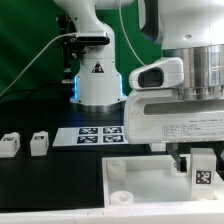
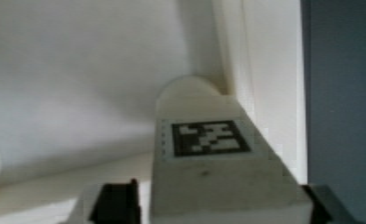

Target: Assemble one leg

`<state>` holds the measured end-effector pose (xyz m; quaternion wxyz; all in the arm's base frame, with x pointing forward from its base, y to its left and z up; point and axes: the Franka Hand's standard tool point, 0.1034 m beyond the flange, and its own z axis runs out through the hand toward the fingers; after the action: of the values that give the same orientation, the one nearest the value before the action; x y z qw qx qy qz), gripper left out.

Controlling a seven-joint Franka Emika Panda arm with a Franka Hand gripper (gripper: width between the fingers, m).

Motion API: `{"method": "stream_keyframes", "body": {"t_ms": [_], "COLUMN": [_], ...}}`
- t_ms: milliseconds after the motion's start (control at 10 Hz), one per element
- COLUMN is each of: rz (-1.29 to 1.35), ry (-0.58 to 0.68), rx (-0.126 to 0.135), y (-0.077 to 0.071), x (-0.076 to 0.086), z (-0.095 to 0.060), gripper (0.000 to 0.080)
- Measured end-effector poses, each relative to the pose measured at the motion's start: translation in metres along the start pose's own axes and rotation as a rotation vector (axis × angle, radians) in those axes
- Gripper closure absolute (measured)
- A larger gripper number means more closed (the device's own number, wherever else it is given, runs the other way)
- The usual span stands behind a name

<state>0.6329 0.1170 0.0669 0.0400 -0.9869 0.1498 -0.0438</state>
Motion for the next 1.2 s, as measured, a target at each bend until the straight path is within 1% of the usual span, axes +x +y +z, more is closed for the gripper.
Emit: {"method": "stream_keyframes", "body": {"t_ms": [100, 400, 700, 800, 1000, 1200], "rz": [0.079, 0.345, 0.746, 0.880, 1.241, 1.518], "ry": [0.000, -0.001, -0.007, -0.016, -0.034, -0.049], "rx": [0.000, 0.003, 0.006, 0.016, 0.057, 0.096], "y": [0.0004, 0.0021, 0.0036, 0.0034, -0.0002, 0.0000], "x": [0.0002, 0.0011, 0.0007, 0.0000, -0.0028, -0.0028], "z": [0.0000, -0.0002, 0.0000, 0.0002, 0.0011, 0.0016], "gripper": [0.0509, 0.0509, 0.0509, 0.0506, 0.0506, 0.0505]}}
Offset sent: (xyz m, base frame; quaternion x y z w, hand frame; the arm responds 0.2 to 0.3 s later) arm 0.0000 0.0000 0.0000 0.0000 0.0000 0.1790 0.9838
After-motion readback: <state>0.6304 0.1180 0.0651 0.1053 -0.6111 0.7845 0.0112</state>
